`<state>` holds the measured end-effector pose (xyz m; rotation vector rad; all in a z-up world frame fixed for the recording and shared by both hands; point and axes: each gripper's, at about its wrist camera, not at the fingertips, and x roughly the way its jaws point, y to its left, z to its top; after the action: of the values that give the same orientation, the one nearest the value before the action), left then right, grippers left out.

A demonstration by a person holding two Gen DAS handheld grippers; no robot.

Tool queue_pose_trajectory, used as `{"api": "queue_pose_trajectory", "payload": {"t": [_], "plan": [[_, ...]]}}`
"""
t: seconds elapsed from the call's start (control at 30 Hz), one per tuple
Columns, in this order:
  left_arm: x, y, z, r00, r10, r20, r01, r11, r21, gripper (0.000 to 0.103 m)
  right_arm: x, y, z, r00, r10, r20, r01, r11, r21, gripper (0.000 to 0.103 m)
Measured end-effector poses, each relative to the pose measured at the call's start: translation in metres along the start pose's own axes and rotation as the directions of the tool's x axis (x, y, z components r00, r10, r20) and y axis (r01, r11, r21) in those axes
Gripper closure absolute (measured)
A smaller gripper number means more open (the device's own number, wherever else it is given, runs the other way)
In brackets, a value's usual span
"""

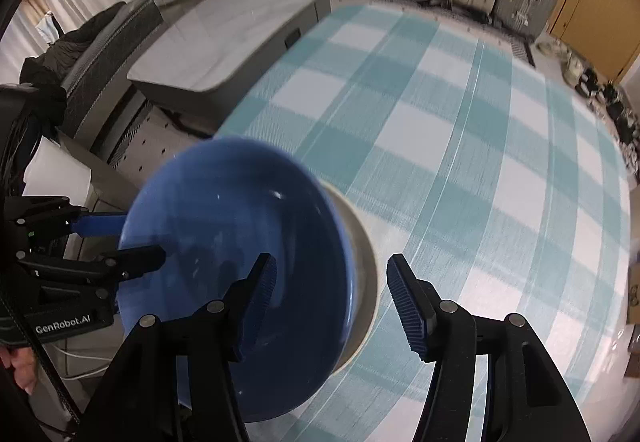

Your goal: Organize plates and bowls

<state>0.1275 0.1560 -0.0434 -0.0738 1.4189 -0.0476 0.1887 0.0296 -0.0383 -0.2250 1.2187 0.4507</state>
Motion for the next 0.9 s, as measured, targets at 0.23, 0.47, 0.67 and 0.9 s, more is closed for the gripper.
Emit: {"api": "queue_pose_trajectory", "payload": {"t": [0.23, 0.47, 0.67, 0.9], "plan": [[-0.036, 0.005, -0.011, 0.983, 0.056, 0.176, -0.050, 0.998, -0.034, 0.056, -0.040, -0.017, -0.004, 0.990, 0.037, 0.135, -0.044, 0.998, 0.049, 0.044], [-0.082, -0.018, -0.045, 0.922, 0.026, 0.386, -0.018, 1.000, -0.024, 0.049, -0.096, -0.014, -0.040, 0.943, 0.061, 0.328, -0.069, 0.997, 0.015, 0.025], [-0.095, -0.055, -0.067, 0.875, 0.032, 0.484, -0.047, 0.999, 0.018, 0.035, -0.123, 0.005, -0.071, 0.903, -0.023, 0.428, 0.059, 0.996, -0.071, 0.015], [-0.116, -0.075, -0.101, 0.738, 0.097, 0.667, -0.099, 0.994, -0.036, 0.006, -0.145, -0.012, -0.114, 0.846, -0.091, 0.525, 0.090, 0.996, 0.026, 0.003]]}}
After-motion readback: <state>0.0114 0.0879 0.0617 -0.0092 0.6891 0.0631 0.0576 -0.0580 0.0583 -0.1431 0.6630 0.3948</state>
